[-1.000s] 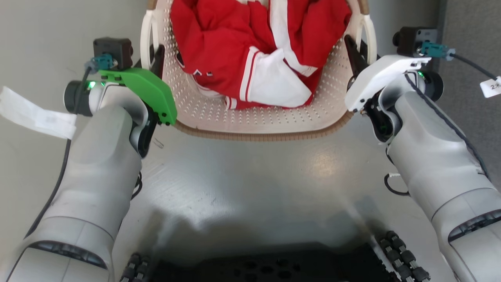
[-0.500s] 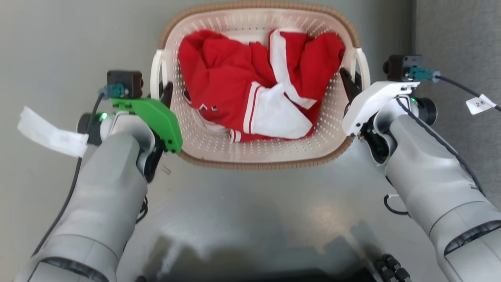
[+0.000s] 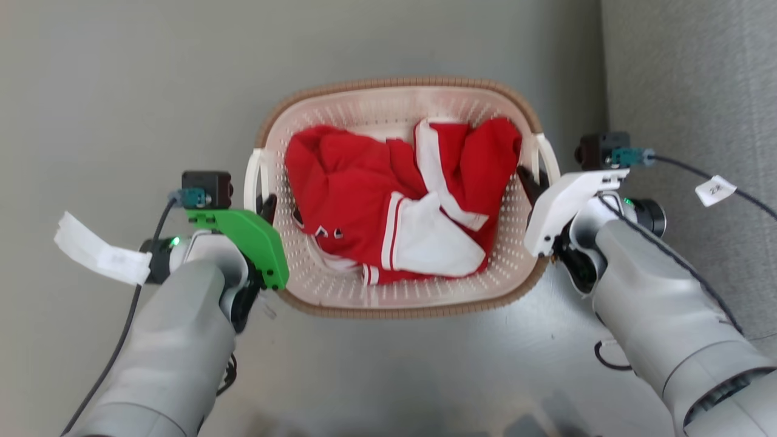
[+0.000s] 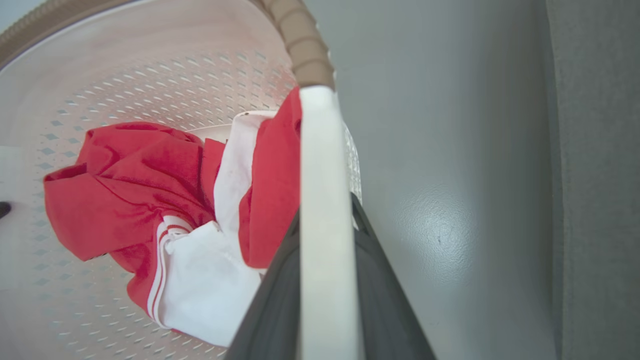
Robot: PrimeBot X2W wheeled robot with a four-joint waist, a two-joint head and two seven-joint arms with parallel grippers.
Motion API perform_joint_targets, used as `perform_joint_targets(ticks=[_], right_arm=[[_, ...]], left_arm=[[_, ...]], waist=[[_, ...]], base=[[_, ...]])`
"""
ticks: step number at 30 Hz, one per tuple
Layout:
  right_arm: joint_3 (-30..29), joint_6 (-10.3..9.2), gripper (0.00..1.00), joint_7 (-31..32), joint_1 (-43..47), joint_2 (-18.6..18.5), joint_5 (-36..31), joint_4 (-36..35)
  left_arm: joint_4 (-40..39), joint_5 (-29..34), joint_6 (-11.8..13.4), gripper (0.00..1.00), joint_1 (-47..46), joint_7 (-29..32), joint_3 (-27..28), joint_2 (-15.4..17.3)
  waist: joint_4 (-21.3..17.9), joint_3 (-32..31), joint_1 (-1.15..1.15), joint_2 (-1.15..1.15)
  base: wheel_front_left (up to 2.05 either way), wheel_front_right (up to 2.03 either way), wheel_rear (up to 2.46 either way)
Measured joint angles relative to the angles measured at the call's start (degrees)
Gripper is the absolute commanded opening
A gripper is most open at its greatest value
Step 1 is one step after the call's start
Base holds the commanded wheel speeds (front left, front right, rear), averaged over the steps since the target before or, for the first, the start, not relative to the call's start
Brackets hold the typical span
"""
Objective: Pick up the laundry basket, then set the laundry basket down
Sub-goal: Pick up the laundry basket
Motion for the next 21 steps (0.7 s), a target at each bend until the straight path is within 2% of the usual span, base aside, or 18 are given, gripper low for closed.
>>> perform_joint_targets(ticks=[21], right_arm=[[5.3, -0.42, 0.0, 6.4, 10.1, 0.2, 5.3, 0.5]], left_arm=[[0.9, -6.7, 0.0, 0.0, 10.0, 5.8, -4.4, 0.0]], waist=[[-0.3, -15.4, 0.0, 0.0]], base=[[0.0, 0.0, 0.0]])
